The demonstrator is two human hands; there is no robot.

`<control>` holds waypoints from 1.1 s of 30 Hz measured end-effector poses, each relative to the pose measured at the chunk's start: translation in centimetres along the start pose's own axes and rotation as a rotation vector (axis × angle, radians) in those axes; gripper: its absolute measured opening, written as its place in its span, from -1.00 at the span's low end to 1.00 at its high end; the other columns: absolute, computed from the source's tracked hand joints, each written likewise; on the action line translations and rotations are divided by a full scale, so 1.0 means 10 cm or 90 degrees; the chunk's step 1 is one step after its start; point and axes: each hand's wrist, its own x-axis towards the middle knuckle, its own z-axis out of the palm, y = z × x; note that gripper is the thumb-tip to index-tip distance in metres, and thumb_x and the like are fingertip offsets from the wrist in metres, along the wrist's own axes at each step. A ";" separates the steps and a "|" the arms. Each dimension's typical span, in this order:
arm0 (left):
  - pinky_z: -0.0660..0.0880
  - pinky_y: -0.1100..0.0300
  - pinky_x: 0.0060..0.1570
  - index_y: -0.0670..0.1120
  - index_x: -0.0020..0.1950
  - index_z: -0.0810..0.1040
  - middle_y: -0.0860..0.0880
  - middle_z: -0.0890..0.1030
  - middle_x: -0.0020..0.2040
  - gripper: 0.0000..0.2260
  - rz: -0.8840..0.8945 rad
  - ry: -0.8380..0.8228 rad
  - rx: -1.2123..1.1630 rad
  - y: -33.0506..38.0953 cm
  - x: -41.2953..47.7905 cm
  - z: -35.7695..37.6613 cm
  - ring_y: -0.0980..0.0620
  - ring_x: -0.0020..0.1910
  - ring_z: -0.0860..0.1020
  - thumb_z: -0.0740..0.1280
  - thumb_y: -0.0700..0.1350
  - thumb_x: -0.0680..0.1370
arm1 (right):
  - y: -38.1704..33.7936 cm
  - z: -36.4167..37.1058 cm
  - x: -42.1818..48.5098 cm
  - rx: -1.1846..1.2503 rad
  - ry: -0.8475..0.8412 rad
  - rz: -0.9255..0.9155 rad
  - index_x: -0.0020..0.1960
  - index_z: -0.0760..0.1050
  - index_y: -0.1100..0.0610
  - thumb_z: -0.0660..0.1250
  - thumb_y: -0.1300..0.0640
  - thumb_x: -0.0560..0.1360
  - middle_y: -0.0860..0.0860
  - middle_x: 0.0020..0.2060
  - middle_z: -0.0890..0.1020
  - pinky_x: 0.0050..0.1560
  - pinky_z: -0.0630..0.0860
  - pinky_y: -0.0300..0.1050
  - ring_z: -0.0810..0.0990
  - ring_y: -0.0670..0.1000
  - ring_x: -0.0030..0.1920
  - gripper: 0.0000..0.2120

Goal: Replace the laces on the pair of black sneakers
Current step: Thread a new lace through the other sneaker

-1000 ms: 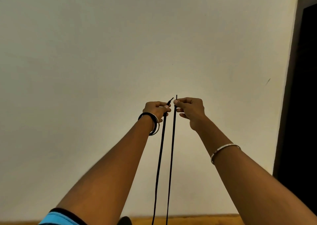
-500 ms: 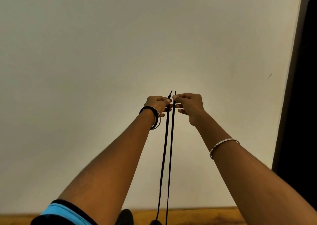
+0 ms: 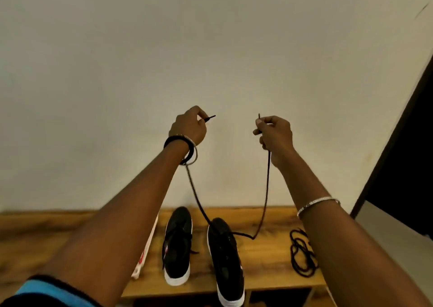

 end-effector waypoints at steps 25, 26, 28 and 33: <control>0.49 -0.04 0.19 0.05 0.28 0.53 0.04 0.57 0.21 -0.51 -0.374 -0.271 0.124 -1.84 -1.90 2.61 -0.07 0.21 0.55 0.27 0.32 0.49 | 3.42 0.45 -0.94 -0.379 -0.117 0.241 0.22 0.65 0.11 0.41 0.16 0.56 0.03 0.04 0.72 0.10 0.59 -0.08 0.66 0.02 0.09 -0.75; 0.52 -0.02 0.15 0.04 0.26 0.54 0.04 0.57 0.19 -0.52 -0.382 -0.265 0.119 -1.87 -1.89 2.64 -0.06 0.18 0.56 0.29 0.32 0.48 | 3.43 0.45 -0.89 -0.395 -0.131 0.227 0.25 0.64 0.11 0.43 0.16 0.55 0.04 0.05 0.71 0.10 0.56 -0.10 0.66 0.03 0.10 -0.72; 0.57 0.03 0.00 0.01 0.13 0.57 0.04 0.61 0.06 -0.62 -0.391 -0.240 0.093 -1.88 -1.82 2.68 -0.05 0.06 0.59 0.33 0.25 0.48 | 3.42 0.47 -0.79 -0.444 -0.162 0.204 0.22 0.66 0.09 0.44 0.14 0.54 0.02 0.04 0.71 0.05 0.52 -0.15 0.65 0.02 0.10 -0.75; 0.40 0.22 -0.38 -0.03 -0.07 0.62 0.04 0.65 -0.16 -0.89 -0.457 -0.196 0.047 -1.89 -1.69 2.63 0.03 -0.22 0.56 0.35 -0.03 0.52 | 3.49 0.53 -0.76 -0.527 -0.153 0.180 -0.06 0.64 0.02 0.42 0.08 0.56 -0.11 -0.24 0.60 -0.09 0.42 -0.15 0.61 -0.01 -0.10 -0.95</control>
